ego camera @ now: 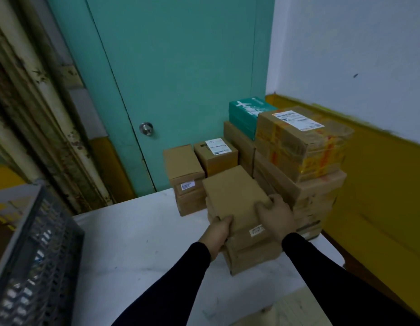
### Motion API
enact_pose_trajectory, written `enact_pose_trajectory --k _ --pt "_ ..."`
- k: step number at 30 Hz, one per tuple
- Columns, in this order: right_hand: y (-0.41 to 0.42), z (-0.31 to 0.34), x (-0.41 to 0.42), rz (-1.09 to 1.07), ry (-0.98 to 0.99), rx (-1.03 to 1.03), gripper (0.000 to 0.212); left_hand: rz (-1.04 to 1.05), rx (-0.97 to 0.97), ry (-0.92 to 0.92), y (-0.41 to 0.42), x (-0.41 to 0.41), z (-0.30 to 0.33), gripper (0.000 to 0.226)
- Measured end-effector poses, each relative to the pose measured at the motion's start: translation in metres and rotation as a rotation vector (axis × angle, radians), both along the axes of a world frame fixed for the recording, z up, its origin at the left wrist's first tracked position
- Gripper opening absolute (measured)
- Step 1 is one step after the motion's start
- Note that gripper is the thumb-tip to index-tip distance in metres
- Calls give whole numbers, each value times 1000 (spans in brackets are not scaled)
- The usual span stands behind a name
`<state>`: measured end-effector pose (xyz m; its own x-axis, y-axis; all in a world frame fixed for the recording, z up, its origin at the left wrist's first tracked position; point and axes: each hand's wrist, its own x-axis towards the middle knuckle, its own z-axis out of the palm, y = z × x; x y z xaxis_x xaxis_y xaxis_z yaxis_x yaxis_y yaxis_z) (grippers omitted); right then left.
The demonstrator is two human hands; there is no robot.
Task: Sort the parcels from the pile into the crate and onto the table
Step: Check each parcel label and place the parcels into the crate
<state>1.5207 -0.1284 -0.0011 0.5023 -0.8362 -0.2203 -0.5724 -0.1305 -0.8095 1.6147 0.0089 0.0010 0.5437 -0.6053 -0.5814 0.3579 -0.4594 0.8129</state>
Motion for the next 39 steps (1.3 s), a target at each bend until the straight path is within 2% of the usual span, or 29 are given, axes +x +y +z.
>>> enact_pose_trajectory --k 3,6,11,14,17,21,23,25,26,30,36,39 --pt "19 20 3 -18 -130 -4 26 51 -29 10 18 15 8 50" --pt "45 37 10 6 -251 -33 23 108 -46 -14 44 35 18 54" --pt "103 48 38 125 -253 -14 52 232 -87 -14 105 63 36 41" --pt "134 35 62 254 -306 65 54 270 -72 -54 142 77 36 44" --pt "151 15 87 335 -274 95 85 292 -42 -126 173 84 33 56" --pt "174 6 109 422 -290 291 73 333 -36 -241 210 90 21 62" --pt "182 -1 118 423 -296 449 93 309 -27 -258 227 88 18 70" --pt "187 -10 123 451 -263 526 121 299 -27 -244 240 85 13 80" --pt "196 -8 120 496 -227 538 126 315 -25 -235 246 83 8 78" --pt "212 -10 112 669 -108 583 101 361 -27 -215 264 80 -9 63" --pt "218 -10 118 656 -154 572 80 413 -15 -292 268 78 -14 65" --pt "218 -14 119 651 -168 569 79 423 -12 -313 266 76 -15 64"
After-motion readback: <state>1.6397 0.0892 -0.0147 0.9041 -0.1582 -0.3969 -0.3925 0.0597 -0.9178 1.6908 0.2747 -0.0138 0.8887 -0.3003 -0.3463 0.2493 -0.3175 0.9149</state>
